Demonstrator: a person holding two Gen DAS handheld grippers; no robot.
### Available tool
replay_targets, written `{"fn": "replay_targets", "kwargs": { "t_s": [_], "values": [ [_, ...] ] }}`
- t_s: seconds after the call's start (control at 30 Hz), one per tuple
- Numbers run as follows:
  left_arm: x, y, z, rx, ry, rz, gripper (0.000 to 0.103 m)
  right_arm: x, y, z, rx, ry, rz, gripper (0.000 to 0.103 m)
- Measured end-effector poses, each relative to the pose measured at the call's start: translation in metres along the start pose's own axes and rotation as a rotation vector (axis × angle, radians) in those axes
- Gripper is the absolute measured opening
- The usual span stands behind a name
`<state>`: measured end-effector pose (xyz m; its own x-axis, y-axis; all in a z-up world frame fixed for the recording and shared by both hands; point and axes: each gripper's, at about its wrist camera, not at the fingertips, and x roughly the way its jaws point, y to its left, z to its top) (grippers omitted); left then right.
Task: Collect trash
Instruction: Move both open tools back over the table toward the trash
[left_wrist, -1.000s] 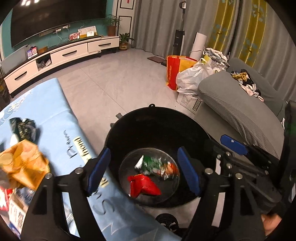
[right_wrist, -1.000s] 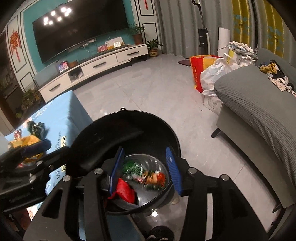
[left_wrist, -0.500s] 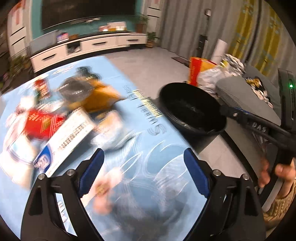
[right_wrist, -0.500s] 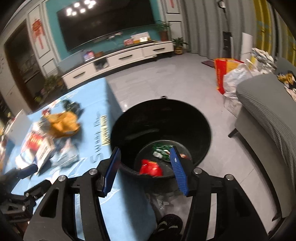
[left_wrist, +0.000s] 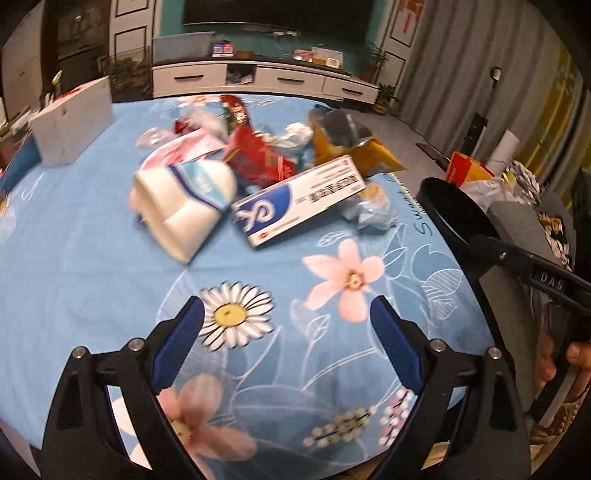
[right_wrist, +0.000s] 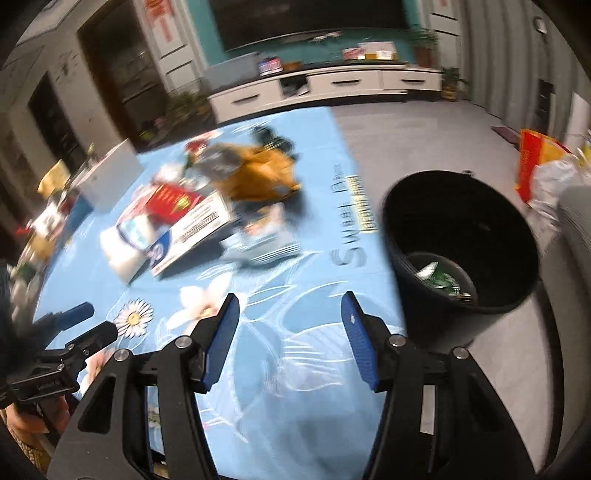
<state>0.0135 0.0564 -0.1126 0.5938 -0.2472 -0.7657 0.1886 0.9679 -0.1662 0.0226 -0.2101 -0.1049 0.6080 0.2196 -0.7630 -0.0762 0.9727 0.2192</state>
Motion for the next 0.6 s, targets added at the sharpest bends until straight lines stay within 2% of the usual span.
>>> {"fn": "replay_targets", "kwargs": {
  "t_s": [0.13, 0.3, 0.43, 0.6],
  "values": [
    [-0.001, 0.017, -0.006, -0.033, 0.001, 0.000, 0.091, 0.012, 0.022, -0.002, -0.054, 0.024, 0.026, 0.057],
    [0.008, 0.025, -0.003, -0.062, 0.009, -0.014, 0.091, 0.030, 0.033, 0.004, -0.086, 0.046, 0.008, 0.057],
    [0.017, 0.023, 0.003, -0.042, 0.011, -0.021, 0.091, 0.044, 0.034, 0.015, -0.100, 0.043, 0.000, 0.057],
    [0.030, 0.012, 0.024, 0.013, -0.007, -0.021, 0.091, 0.065, 0.045, 0.032, -0.181, 0.034, 0.015, 0.057]
  ]
}}
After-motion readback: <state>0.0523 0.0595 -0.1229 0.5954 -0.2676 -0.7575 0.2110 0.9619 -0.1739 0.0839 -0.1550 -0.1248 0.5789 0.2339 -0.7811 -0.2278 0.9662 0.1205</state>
